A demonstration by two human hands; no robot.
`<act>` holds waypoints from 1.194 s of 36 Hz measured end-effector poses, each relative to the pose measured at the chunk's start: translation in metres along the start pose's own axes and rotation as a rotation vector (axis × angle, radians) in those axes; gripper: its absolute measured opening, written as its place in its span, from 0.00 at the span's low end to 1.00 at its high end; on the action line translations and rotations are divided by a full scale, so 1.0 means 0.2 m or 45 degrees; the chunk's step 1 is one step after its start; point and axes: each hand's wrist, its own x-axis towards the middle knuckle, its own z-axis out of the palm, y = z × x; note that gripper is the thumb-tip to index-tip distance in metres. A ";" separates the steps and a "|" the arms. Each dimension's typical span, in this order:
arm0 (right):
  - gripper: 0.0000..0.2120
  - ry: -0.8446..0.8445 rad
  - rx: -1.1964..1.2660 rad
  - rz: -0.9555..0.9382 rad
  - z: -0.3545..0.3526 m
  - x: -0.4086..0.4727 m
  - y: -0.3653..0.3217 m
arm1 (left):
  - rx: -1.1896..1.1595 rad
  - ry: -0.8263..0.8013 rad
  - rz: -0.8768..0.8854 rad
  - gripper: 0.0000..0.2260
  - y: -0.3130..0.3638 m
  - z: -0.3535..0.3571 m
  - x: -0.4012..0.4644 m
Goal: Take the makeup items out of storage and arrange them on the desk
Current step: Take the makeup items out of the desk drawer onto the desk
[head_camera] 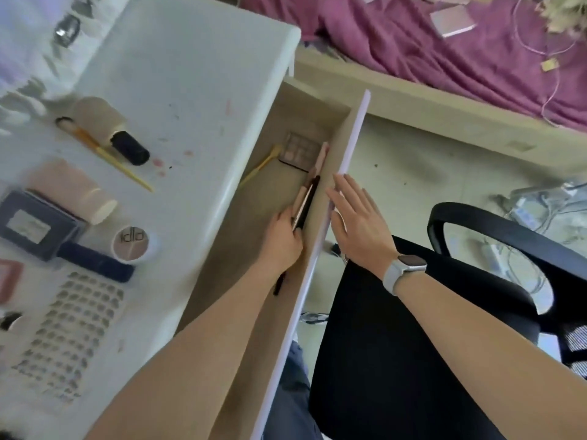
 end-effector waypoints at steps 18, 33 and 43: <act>0.19 0.176 0.300 -0.130 0.09 0.02 0.05 | -0.062 -0.331 -0.245 0.16 -0.03 0.06 0.30; 0.13 0.333 -0.319 -0.245 -0.09 0.30 0.00 | -0.217 -0.015 -0.163 0.08 -0.10 -0.03 -0.12; 0.15 -0.851 -0.971 -0.249 -0.01 0.72 -0.11 | -0.234 -0.097 -0.287 0.15 -0.23 -0.04 -0.37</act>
